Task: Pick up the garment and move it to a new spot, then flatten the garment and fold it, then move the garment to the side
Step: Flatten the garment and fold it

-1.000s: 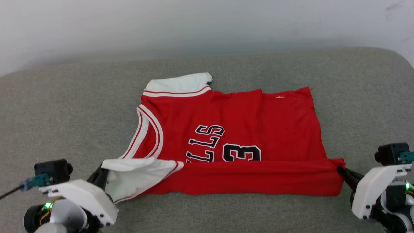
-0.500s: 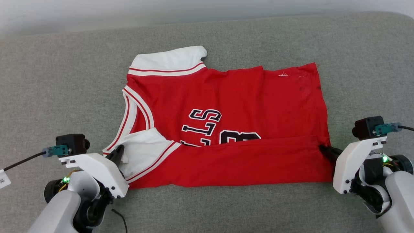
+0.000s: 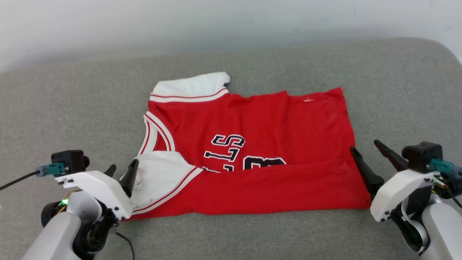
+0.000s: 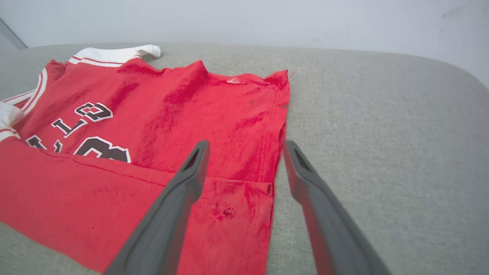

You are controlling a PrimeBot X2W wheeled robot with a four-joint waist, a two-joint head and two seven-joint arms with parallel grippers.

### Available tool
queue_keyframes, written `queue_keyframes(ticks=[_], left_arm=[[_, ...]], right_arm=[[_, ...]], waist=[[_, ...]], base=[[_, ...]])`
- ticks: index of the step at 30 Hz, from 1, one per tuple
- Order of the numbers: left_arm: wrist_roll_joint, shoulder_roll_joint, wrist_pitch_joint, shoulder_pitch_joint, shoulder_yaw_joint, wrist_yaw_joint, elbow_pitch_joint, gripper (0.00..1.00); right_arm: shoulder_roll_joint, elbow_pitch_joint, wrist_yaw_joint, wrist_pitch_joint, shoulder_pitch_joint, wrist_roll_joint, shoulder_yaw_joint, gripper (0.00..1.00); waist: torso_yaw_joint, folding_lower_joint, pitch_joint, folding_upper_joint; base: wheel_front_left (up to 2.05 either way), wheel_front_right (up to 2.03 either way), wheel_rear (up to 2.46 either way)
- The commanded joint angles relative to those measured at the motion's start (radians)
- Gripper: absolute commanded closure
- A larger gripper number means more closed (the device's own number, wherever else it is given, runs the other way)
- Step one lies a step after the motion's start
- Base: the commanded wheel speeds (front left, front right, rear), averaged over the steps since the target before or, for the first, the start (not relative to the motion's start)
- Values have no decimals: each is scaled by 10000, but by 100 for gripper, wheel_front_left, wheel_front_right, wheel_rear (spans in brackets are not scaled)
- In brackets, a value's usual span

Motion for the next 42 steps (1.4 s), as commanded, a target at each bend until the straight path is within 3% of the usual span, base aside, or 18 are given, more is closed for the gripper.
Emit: queue_keyframes(ticks=[1, 6, 18, 24, 29, 30, 31, 32, 33, 38, 42], left_arm=[[48, 190, 121, 158, 35, 59, -142, 0], [37, 967, 1122, 364, -61, 289, -908, 0], [-570, 2864, 4437, 1209, -268, 1261, -2246, 0], [-812, 3047, 5089, 1390, -308, 1650, -2270, 0], [-1080, 2613, 5322, 1456, -511, 1587, -1966, 0], [-1146, 2447, 5296, 1444, -572, 1528, -1878, 46], [-1189, 2279, 5298, 1426, -648, 1489, -1794, 66], [-1269, 2112, 5297, 1429, -720, 1410, -1710, 94], [-1325, 1962, 5264, 1433, -766, 1351, -1633, 100], [-1091, 1795, 4757, 1117, -789, 976, -1234, 100], [-790, 1700, 4111, 633, -638, 784, -1093, 100]], right_arm=[[30, -127, -7, -482, 238, -222, -54, 0], [294, -566, -7, -1525, 792, -750, -535, 0], [1181, -2158, -7, -1507, 1960, -1225, -1451, 0], [1491, -2554, -7, -1467, 1882, -1216, -1514, 0], [1526, -2448, -7, -1458, 1714, -1122, -1549, 0], [1502, -2440, -6, -1447, 1691, -1085, -1556, 0], [1457, -2411, -7, -1421, 1677, -1056, -1601, 0], [1417, -2389, -7, -1405, 1672, -1022, -1656, 0], [1382, -2385, -7, -1352, 1652, -981, -1695, 0], [1095, -2466, -7, -983, 1596, -803, -1981, 0], [777, -2351, -7, 97, 1609, -427, -2242, 0]], waist=[[-109, -1, -378, 0], [-269, -1, -881, 0], [-978, -1, -693, 0], [-1380, -1, -49, 0], [-1538, -1, 241, 0], [-1545, -1, 259, 0], [-1544, -1, 265, 0], [-1532, -1, 260, 0], [-1512, -1, 242, 0], [-1318, -1, 81, 0], [-1088, -1, -55, 0]], base=[[0, 0, 0], [0, 0, 0], [0, 0, 0], [0, 0, 0], [0, 0, 0], [0, 0, 0], [0, 0, 0], [0, 0, 0], [0, 0, 0], [0, 0, 0], [0, 0, 0]])
